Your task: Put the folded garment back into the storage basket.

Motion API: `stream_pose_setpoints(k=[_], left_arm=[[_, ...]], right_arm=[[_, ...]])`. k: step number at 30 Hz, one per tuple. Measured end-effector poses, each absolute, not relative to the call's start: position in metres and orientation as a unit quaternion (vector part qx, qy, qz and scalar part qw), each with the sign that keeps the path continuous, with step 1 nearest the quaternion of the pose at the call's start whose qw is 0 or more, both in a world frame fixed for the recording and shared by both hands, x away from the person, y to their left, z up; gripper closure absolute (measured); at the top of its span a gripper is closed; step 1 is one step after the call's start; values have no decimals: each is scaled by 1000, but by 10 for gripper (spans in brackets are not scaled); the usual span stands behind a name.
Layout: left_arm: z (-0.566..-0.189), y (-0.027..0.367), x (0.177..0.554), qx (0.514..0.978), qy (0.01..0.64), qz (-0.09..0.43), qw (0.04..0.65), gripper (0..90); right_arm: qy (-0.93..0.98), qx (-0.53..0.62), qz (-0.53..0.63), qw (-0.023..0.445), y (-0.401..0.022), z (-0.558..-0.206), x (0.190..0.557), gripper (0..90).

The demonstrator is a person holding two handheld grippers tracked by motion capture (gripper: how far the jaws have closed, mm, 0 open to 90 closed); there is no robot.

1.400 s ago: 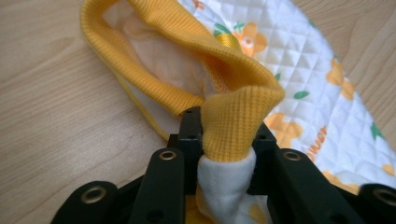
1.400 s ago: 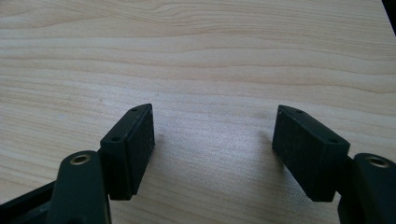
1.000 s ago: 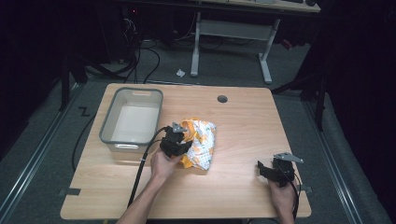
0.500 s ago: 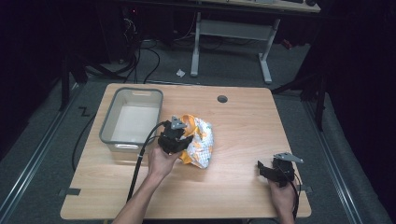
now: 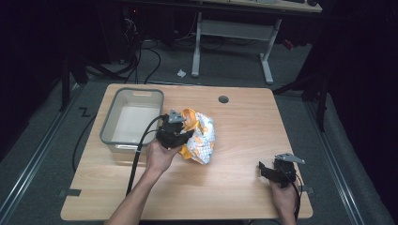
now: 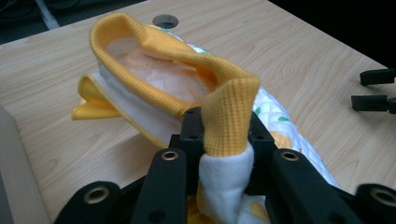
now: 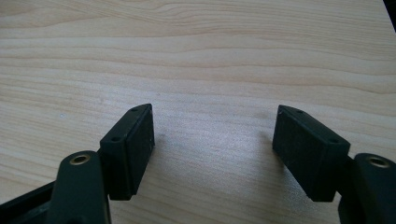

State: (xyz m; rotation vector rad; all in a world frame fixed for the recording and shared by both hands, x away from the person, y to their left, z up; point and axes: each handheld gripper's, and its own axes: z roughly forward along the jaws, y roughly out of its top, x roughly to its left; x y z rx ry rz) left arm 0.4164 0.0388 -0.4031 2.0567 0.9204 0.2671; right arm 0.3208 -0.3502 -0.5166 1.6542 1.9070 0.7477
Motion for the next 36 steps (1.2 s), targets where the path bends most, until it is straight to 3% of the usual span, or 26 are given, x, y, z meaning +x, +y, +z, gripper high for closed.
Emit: stream_pose_setpoints(k=[14,36], left_arm=[[-390,54,422,810,372,97,442,757],[-370,82,428,799,378,122,452,766]], right_arm=[[701,608,275,252,-350,-517,321,299],[701,609,275,251,-350,-517,321,299]])
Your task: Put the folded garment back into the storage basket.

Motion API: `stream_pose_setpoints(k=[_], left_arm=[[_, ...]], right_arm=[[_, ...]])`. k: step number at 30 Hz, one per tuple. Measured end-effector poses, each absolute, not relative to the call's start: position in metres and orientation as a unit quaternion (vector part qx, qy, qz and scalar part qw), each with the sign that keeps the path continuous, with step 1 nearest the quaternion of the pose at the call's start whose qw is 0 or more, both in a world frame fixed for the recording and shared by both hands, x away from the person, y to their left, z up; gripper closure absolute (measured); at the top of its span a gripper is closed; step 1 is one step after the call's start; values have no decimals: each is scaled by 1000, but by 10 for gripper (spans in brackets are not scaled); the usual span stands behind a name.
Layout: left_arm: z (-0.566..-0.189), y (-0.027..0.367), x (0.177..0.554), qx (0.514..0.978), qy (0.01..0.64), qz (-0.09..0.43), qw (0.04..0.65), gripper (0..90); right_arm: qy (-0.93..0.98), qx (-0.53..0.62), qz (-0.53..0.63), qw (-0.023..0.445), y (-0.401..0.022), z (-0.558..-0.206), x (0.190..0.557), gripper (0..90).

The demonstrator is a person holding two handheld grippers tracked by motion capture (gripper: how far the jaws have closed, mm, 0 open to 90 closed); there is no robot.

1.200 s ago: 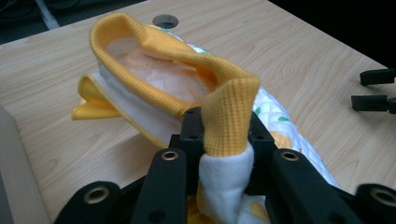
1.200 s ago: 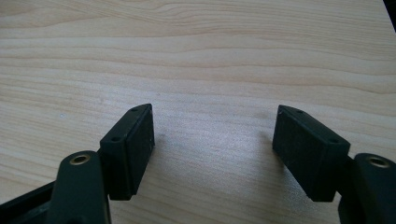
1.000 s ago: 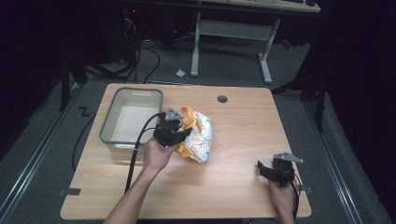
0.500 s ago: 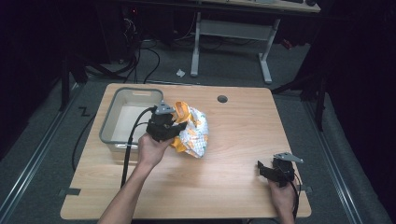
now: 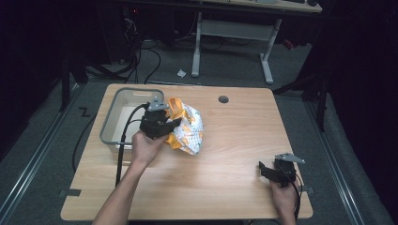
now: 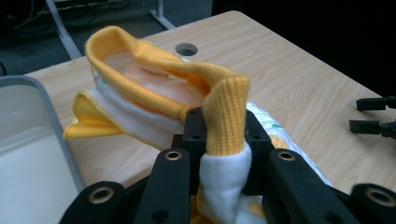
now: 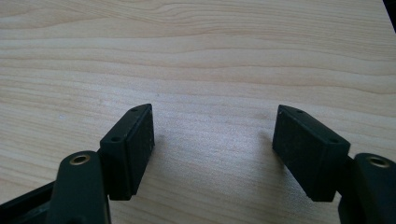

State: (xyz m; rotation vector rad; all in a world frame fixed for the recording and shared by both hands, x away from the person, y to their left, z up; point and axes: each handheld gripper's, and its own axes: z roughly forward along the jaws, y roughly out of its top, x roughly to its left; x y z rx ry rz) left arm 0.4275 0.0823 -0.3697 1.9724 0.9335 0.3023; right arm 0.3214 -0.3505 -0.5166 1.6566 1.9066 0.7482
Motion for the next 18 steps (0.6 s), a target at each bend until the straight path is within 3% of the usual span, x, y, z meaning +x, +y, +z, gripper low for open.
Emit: stream_pose_setpoints(k=[18], left_arm=[[-359,119,434,784,399,154,450,778]], right_arm=[[701,609,275,250,-350,-517,322,298]])
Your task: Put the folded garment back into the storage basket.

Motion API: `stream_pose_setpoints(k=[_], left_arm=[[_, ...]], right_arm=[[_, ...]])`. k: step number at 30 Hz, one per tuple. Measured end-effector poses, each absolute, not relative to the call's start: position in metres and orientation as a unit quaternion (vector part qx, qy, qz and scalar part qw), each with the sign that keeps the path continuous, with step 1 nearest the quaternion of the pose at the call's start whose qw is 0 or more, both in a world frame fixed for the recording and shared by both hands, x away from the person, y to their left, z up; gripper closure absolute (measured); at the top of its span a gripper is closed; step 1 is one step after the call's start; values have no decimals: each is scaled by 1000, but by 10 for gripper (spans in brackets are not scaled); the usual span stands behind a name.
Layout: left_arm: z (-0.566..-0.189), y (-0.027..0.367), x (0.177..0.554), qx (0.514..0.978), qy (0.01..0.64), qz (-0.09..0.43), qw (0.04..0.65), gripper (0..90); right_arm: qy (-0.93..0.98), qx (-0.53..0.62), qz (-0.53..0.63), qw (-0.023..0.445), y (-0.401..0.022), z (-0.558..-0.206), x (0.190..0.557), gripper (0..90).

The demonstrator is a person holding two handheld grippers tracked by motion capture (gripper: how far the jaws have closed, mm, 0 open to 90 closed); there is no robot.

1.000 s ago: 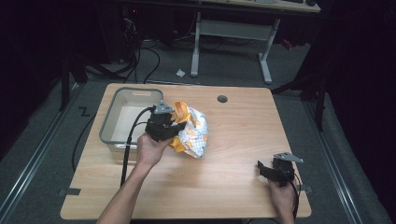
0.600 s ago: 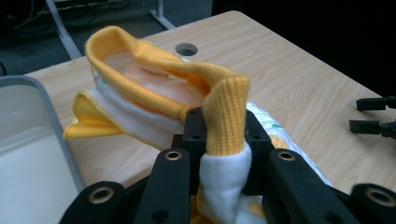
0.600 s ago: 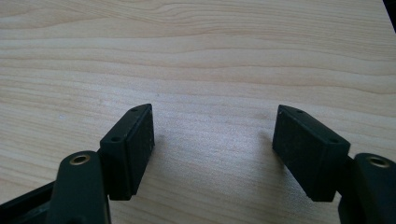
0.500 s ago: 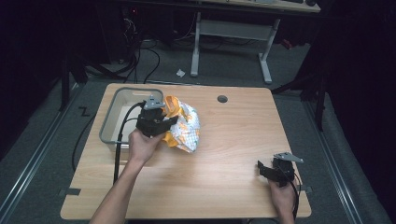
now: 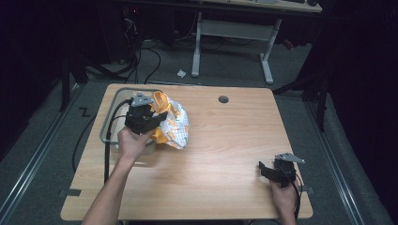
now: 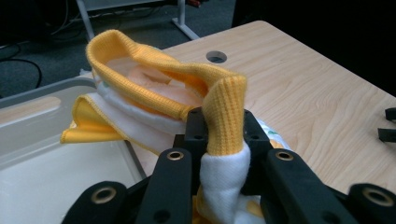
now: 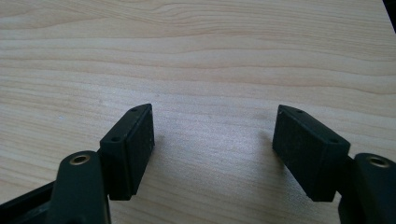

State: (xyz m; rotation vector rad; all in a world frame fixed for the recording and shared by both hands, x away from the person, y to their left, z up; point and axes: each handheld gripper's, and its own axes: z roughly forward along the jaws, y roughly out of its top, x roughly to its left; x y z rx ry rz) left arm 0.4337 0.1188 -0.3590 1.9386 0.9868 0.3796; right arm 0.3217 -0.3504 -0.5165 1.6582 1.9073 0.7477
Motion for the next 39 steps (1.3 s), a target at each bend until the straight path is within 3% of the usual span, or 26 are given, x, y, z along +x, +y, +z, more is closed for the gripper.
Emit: stream_pose_setpoints(k=[29,39], left_arm=[[-352,178,454,752,431,194,459,790],[-367,201,457,748,447,200,449,791]], right_arm=[[700,609,274,251,-350,-517,322,300],[698,611,274,253,-350,-517,321,302]])
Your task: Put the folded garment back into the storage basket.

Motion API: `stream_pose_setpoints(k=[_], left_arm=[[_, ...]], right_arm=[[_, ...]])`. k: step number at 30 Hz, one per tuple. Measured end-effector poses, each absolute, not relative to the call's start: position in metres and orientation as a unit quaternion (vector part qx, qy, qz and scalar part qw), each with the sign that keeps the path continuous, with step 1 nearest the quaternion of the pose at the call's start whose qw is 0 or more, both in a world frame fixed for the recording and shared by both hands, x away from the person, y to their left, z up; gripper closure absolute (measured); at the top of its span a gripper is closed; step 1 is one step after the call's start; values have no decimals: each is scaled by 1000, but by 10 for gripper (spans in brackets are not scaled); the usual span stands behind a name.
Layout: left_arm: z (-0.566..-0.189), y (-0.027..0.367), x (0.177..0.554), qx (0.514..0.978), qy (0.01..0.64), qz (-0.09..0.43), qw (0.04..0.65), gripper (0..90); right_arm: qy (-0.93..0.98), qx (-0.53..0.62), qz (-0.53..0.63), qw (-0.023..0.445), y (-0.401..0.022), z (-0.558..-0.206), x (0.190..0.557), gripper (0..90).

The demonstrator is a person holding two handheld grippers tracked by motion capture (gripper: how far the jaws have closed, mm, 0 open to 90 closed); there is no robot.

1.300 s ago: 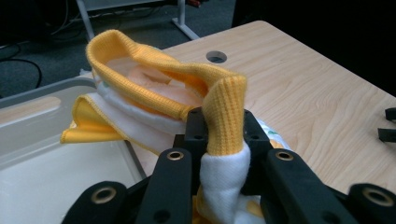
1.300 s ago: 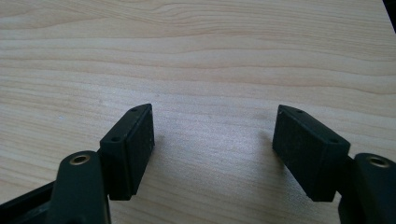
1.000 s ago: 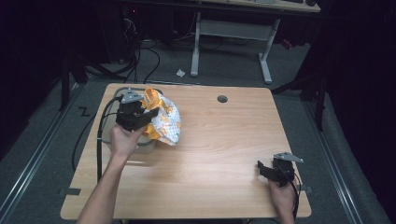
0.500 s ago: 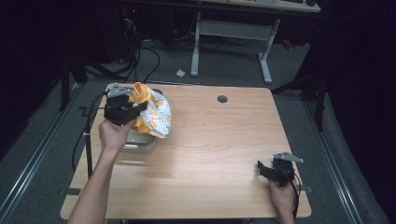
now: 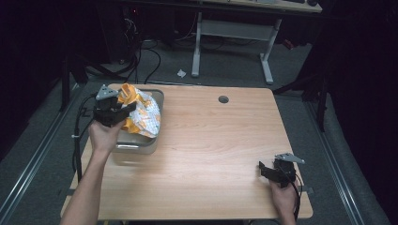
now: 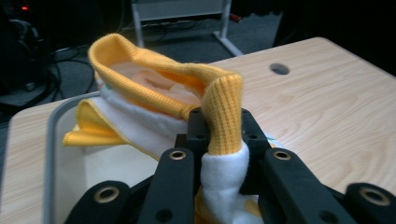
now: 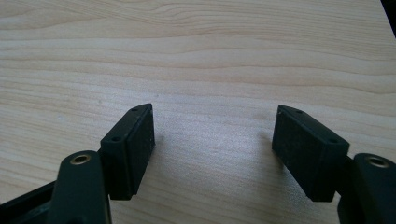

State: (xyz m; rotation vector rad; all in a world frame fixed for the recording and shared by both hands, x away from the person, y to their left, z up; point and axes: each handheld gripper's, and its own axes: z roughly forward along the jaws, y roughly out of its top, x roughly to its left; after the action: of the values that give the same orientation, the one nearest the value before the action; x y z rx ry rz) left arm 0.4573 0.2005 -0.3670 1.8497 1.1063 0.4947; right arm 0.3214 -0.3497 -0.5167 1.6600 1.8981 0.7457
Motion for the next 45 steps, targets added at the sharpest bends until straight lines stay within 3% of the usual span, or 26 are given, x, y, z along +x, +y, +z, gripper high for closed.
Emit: stream_pose_setpoints(k=[17,45], left_arm=[[-425,215,472,734,489,178,437,793],[-455,215,492,759,525,156,354,767]], right_arm=[[699,611,273,253,-350,-517,321,302],[699,609,275,252,-349,-517,321,303]])
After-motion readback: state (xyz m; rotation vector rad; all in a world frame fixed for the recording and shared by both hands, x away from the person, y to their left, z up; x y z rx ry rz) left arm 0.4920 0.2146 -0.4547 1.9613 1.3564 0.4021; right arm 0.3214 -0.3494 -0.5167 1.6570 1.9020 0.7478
